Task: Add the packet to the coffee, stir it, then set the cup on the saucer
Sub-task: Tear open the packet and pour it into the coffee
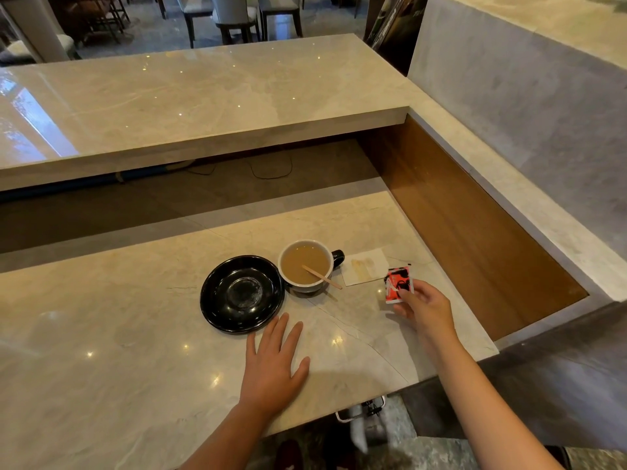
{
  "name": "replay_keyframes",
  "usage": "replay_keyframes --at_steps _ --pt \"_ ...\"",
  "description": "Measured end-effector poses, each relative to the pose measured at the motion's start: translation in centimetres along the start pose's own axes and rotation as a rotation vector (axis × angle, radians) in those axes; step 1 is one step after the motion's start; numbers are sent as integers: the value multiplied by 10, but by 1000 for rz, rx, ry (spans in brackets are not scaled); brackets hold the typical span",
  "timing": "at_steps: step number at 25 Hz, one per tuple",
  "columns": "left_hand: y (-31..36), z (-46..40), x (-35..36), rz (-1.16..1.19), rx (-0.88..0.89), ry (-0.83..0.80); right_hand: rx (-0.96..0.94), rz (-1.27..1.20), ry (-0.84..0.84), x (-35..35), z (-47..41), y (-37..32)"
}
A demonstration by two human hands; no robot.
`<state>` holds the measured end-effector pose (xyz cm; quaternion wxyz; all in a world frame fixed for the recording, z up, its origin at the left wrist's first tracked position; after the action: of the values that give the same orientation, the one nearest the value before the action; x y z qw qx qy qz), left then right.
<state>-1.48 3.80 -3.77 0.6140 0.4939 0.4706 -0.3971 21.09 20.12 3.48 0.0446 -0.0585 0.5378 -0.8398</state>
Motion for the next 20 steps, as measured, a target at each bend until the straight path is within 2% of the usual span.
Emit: replay_keyframes --at_steps 3,5,9,14,20 --pt "0 0 0 -1 -4 -7 -60 -54 -110 34 6 -19" --pt "0 0 -1 9 2 -2 -143 21 -98 52 2 -34" --pt "1 1 0 41 8 12 -373 381 -35 76 -7 -60" --pt "2 0 -1 53 2 13 -697 826 -112 101 -10 -75" --pt "1 0 -2 37 -4 8 -889 1052 -132 113 -10 -81"
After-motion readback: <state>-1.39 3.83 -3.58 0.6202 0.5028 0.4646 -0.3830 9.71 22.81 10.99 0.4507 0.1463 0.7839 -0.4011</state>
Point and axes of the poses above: each hand's wrist, its own z-axis away from the middle knuckle, its own x-axis out of the palm, y = z × x, the point moved 3 cm from there along -z, towards the middle knuckle, and after that the axes turned 5 degrees about -y, right-handed, at the moved point
